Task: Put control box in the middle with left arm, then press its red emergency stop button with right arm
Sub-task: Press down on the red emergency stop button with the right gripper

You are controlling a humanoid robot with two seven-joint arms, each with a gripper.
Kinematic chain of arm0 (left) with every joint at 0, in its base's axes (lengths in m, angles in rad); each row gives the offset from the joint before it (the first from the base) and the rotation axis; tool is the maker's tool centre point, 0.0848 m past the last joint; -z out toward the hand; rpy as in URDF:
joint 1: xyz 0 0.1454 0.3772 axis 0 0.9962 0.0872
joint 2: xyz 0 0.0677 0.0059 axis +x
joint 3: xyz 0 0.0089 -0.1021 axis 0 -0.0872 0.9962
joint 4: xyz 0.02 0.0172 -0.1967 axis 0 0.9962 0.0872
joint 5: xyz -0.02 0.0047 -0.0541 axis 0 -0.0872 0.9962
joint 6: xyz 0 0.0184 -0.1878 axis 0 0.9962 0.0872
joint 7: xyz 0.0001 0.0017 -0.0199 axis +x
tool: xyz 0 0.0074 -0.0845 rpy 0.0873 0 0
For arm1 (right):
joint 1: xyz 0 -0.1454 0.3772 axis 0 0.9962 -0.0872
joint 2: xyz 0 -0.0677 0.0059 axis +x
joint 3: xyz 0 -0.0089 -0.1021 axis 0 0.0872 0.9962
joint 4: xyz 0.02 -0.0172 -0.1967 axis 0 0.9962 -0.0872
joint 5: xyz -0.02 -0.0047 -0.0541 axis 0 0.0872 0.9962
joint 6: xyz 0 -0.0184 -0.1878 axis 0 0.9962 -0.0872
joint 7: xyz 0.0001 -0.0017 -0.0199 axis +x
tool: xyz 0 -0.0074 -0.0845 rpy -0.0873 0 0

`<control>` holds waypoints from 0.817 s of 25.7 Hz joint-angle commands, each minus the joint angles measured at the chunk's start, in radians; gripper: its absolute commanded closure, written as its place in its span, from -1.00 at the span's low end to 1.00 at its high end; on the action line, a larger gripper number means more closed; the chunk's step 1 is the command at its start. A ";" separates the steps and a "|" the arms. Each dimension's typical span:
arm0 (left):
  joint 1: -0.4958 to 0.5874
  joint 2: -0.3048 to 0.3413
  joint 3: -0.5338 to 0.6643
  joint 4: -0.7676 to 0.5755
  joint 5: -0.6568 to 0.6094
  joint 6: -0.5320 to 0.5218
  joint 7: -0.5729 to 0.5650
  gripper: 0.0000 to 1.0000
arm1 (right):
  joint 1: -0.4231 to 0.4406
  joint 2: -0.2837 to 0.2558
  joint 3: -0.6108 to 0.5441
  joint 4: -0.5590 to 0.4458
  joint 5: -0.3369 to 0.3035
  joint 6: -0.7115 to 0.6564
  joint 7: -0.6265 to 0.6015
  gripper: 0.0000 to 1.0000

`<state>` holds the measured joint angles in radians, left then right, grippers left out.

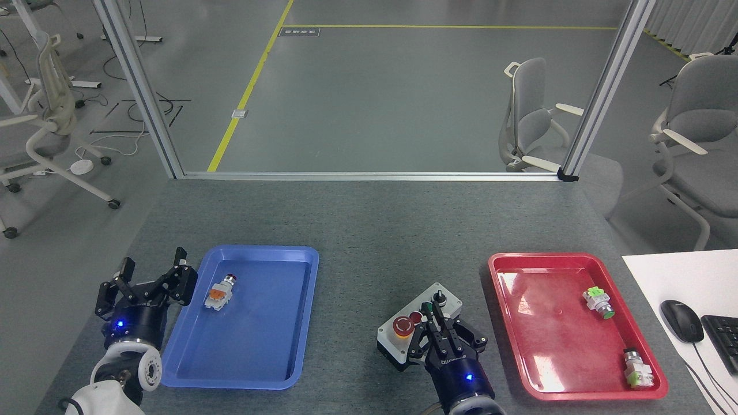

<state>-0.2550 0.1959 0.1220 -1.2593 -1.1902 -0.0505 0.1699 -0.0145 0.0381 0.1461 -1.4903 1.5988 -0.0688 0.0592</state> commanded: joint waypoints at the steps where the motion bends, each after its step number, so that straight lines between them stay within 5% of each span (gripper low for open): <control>1: -0.007 -0.032 -0.001 0.006 0.012 0.032 -0.003 -0.98 | -0.002 0.006 0.018 0.016 0.013 0.000 0.014 1.00; 21: 0.008 -0.020 -0.005 -0.029 -0.006 0.032 -0.010 -0.98 | -0.073 0.028 0.041 0.197 0.059 0.004 0.021 1.00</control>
<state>-0.2474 0.1760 0.1166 -1.2878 -1.1965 -0.0168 0.1598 -0.0817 0.0618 0.1861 -1.3254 1.6597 -0.0665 0.0825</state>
